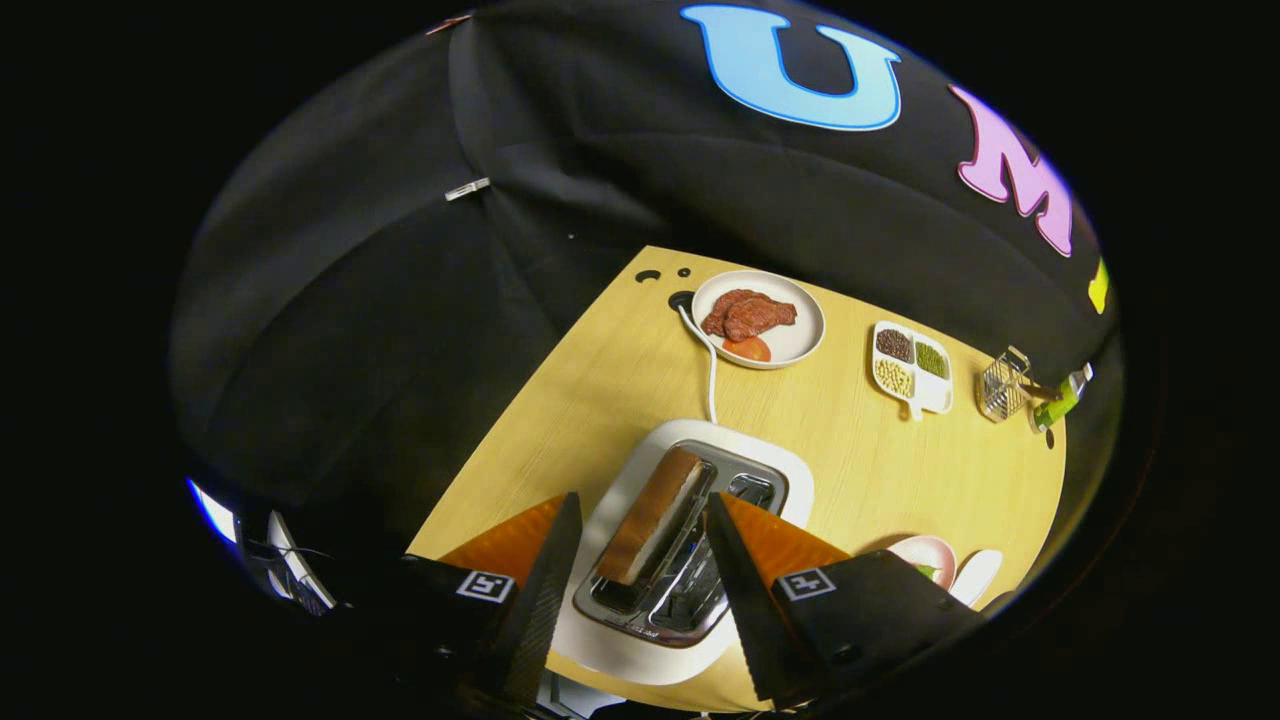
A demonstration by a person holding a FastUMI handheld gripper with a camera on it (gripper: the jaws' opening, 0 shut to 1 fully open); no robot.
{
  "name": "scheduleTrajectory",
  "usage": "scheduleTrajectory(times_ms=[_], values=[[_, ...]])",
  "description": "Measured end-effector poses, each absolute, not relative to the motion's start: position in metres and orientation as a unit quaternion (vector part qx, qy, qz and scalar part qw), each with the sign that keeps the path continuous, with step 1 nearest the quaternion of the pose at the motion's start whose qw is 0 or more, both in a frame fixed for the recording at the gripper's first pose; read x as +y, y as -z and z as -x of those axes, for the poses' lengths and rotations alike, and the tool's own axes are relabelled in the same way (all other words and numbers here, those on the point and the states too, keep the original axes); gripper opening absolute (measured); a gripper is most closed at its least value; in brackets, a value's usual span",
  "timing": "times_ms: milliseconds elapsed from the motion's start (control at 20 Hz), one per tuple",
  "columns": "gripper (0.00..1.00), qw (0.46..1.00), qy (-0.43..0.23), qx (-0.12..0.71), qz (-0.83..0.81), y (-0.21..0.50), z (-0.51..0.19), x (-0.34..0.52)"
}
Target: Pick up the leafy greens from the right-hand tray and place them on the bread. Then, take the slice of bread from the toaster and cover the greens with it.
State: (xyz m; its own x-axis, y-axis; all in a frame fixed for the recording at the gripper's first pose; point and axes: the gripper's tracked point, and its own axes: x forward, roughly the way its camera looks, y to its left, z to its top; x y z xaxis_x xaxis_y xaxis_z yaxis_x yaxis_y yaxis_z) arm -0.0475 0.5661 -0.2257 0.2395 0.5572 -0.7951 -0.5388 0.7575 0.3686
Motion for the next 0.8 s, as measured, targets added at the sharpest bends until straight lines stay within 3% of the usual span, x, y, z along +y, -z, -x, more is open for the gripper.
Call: scheduleTrajectory(times_ms=[200, 350, 450, 800], values=[[0.66, 0.786, -0.305, 0.537, 0.003, 0.246, 0.049, 0.558], [0.33, 0.783, -0.275, 0.559, -0.005, 0.257, 0.053, 0.552], [0.18, 0.783, -0.268, 0.562, -0.018, 0.256, 0.055, 0.556], [0.12, 0.789, -0.283, 0.544, -0.042, 0.219, 0.052, 0.545]])
